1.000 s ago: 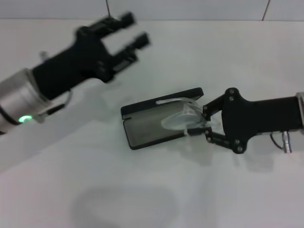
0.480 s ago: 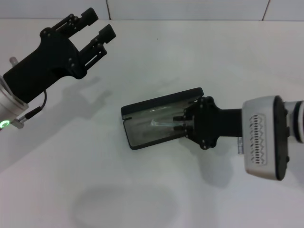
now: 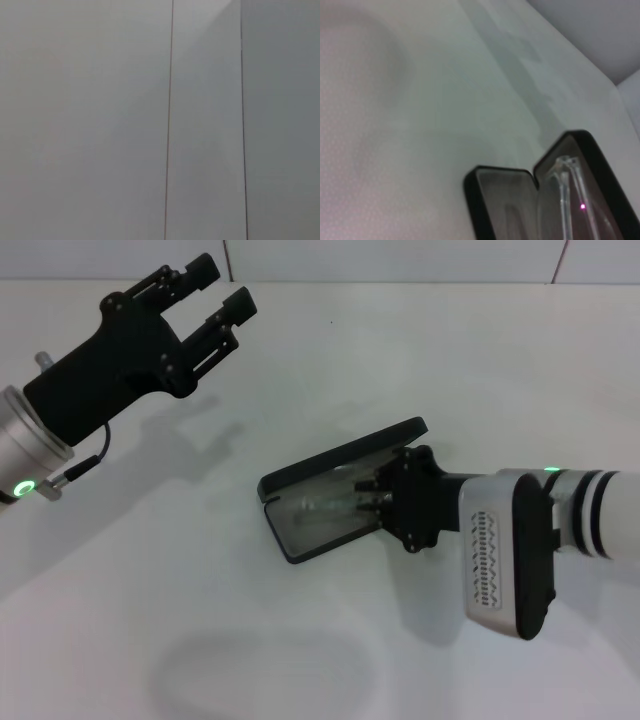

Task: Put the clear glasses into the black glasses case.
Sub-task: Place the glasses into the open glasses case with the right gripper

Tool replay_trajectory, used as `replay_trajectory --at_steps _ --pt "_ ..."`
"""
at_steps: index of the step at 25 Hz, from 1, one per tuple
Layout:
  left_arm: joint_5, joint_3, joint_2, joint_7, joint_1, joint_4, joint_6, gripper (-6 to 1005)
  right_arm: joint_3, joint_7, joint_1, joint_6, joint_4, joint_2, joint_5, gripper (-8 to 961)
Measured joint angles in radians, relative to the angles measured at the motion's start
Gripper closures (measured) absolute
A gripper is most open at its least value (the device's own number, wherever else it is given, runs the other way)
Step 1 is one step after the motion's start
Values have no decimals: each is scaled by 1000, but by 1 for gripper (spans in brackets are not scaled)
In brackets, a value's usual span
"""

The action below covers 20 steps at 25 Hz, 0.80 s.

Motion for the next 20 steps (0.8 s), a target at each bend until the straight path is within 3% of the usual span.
replay_trajectory --at_steps 11,14,20 --pt "11 1 0 -3 -1 0 -3 427 -26 1 1 2 -13 -3 -25 820" --pt "11 1 1 -3 2 0 -3 427 -26 4 -5 -20 -34 -7 -28 763" --pt "11 1 3 -6 9 0 -3 426 83 64 -50 -231 -127 -12 -107 649"
